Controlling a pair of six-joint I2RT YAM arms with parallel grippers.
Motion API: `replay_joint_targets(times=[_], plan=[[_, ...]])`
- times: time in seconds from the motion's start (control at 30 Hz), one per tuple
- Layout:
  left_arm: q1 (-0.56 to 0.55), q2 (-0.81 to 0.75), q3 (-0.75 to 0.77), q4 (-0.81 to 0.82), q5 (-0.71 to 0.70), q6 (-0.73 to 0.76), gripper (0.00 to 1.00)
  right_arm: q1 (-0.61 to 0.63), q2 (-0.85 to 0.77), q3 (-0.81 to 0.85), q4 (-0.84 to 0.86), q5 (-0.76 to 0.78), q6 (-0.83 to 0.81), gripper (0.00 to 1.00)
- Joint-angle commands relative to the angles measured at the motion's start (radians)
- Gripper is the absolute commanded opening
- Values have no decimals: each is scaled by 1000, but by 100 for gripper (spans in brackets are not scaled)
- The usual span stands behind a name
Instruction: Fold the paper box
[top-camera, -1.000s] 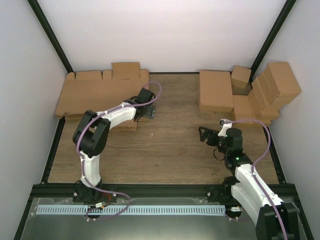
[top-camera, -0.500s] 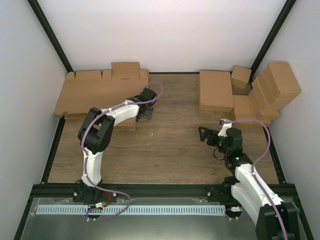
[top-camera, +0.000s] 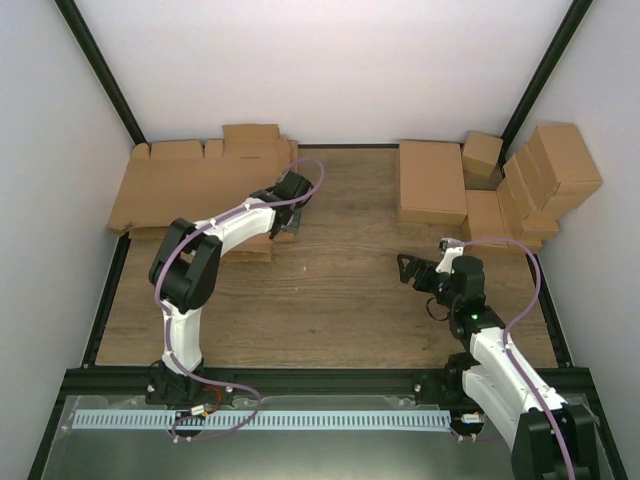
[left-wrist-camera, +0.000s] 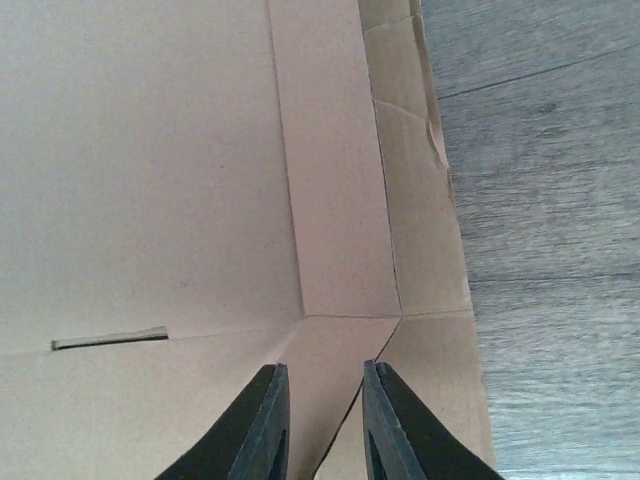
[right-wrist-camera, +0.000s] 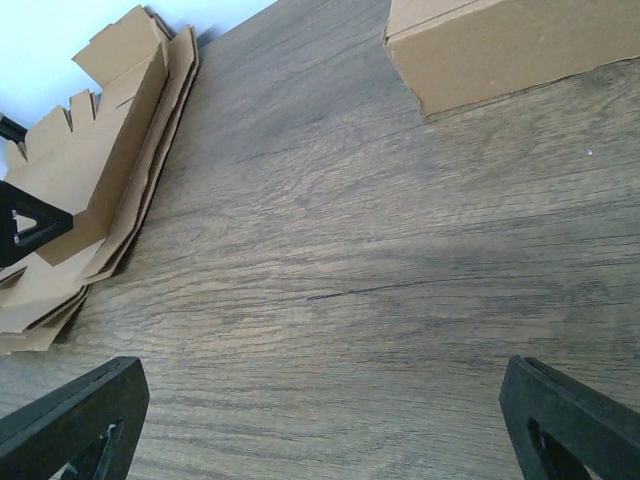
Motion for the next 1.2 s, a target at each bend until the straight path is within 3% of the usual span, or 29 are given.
replay_joint_targets(times=[0.0, 0.2, 0.4, 0.6, 0.9, 1.17], plan=[[11, -18, 22, -42, -73, 4, 18, 9, -4, 18, 12, 2, -6, 100], [11, -42, 23, -67, -75, 13, 4, 10, -3, 17, 14, -1, -6, 100], [6, -133, 32, -135, -60, 21, 4, 11, -1, 18, 16, -2, -6, 100], [-27, -264, 21, -242, 56, -2, 4, 11, -1, 18, 17, -3, -6, 100], [-111, -501, -185, -260, 414, -84, 4, 11, 12, 21, 22, -10, -7, 100], [-244, -660, -386, -60, 626, -261, 4, 9, 52, 52, 0, -23, 2, 100]])
